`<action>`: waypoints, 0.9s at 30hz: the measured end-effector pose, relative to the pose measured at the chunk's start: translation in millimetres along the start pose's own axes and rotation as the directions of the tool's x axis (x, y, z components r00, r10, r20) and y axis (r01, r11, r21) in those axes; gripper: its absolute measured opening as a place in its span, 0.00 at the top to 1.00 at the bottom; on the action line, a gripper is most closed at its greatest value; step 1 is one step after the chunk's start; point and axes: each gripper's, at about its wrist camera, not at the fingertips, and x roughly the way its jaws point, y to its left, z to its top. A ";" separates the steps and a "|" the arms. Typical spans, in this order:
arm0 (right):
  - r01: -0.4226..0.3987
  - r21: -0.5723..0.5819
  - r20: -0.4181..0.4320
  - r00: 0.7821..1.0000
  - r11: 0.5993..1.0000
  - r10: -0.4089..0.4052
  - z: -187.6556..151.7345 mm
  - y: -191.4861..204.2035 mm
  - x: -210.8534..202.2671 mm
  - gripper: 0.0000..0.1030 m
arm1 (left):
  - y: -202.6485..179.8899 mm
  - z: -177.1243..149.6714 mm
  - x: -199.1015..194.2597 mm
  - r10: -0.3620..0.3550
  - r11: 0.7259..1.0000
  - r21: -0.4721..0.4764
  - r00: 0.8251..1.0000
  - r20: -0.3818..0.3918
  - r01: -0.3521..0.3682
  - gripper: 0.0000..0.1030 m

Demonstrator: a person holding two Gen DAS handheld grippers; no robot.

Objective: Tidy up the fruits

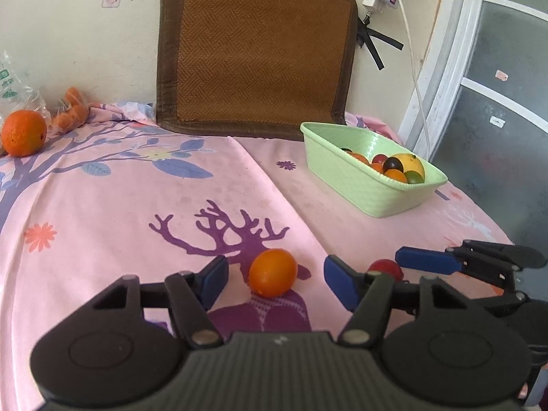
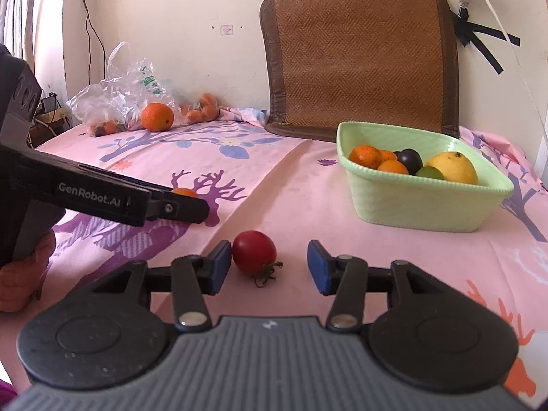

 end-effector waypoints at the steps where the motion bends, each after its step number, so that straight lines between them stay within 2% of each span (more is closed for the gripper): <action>1: -0.007 -0.010 -0.010 1.000 1.000 0.007 0.0 1.0 1.5 0.50 | -2.8 -0.6 0.4 0.000 1.000 0.014 1.000 -0.005 0.000 0.45; 2: -0.016 -0.019 -0.022 1.000 1.000 0.015 0.1 2.1 3.4 0.51 | -5.7 -1.5 0.5 0.006 1.000 0.028 1.000 -0.008 -0.006 0.48; 5: -0.020 -0.053 -0.023 1.000 0.998 0.019 -0.3 5.3 2.7 0.71 | -13.3 -4.0 0.5 0.034 0.997 0.074 0.999 -0.007 -0.034 0.59; 6: -0.020 -0.052 -0.021 1.000 0.998 0.019 0.1 4.4 2.0 0.71 | -13.8 -3.1 0.7 0.035 0.997 0.076 0.999 -0.010 -0.034 0.69; 7: -0.019 -0.043 -0.013 1.000 0.999 0.018 0.9 2.4 0.7 0.71 | -13.7 -0.6 1.3 0.028 0.997 0.072 0.999 -0.018 -0.027 0.71; 9: -0.001 -0.016 0.031 1.000 1.000 0.002 6.3 -6.6 -5.4 0.71 | -13.2 10.0 3.4 -0.024 0.999 0.044 0.999 -0.034 0.025 0.71; 11: 0.035 0.009 0.098 0.995 0.999 -0.036 15.6 -18.1 -13.7 0.71 | -18.4 25.4 5.6 -0.053 0.997 0.048 0.998 -0.017 0.054 0.71; 15: 0.146 0.078 0.203 0.966 0.986 -0.159 35.7 -50.2 -20.8 0.71 | -34.2 72.0 21.4 -0.147 0.988 0.044 0.989 0.027 0.146 0.71; 18: 0.188 0.123 0.204 0.956 0.974 -0.210 43.3 -73.5 -13.4 0.70 | -50.9 104.1 44.2 -0.201 0.978 0.066 0.978 0.051 0.197 0.71; 21: 0.226 0.116 0.188 0.951 0.967 -0.245 44.8 -85.2 0.1 0.70 | -62.8 125.0 76.2 -0.228 0.972 0.055 0.973 0.020 0.227 0.70; 25: 0.253 0.096 0.193 0.944 0.963 -0.267 43.2 -91.3 12.0 0.69 | -68.3 135.5 113.9 -0.230 0.973 0.013 0.973 -0.033 0.230 0.70; 27: 0.243 0.108 0.207 0.943 0.964 -0.261 42.3 -93.2 11.4 0.68 | -67.9 135.8 123.5 -0.234 0.972 -0.010 0.971 -0.051 0.233 0.62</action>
